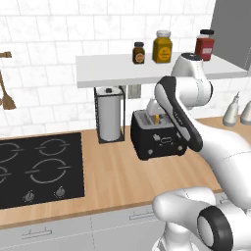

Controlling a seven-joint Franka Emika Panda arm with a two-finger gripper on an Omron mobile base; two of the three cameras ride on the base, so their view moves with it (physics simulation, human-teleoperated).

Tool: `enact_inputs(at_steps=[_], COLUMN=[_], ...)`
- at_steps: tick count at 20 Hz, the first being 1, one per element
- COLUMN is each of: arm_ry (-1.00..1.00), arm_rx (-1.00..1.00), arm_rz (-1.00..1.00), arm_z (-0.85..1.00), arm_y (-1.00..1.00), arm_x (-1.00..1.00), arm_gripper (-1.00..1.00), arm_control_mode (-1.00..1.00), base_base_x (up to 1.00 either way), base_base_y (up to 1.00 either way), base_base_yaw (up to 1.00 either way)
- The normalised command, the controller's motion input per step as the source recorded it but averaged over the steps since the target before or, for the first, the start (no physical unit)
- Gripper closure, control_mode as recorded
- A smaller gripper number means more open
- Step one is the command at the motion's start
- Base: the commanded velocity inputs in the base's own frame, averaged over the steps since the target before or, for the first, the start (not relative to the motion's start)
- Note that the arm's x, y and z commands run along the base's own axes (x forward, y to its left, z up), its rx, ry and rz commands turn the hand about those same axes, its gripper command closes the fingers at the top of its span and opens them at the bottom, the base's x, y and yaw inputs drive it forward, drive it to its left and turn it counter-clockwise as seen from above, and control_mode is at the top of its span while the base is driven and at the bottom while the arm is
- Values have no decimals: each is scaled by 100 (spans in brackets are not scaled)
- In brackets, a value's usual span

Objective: Start the toaster. Once the lever pops up, take the bread to the plate on the dining counter.

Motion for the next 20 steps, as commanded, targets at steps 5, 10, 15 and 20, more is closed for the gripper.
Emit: enact_inputs(at_steps=[5,10,15,20], arm_ry=[-1,3,-1,-6], arm_rx=[-1,-2,-4,0], arm_rz=[4,10,6,3], arm_z=[-4,-49,-56,-59], arm_y=[20,33,2,0], arm_x=[-16,11,34,15], arm_gripper=[-100,-100,-100,-100], arm_control_mode=[-100,-100,-100,-100], base_base_x=[0,0,0,0], base_base_y=[0,0,0,0], base_base_yaw=[0,0,0,0])
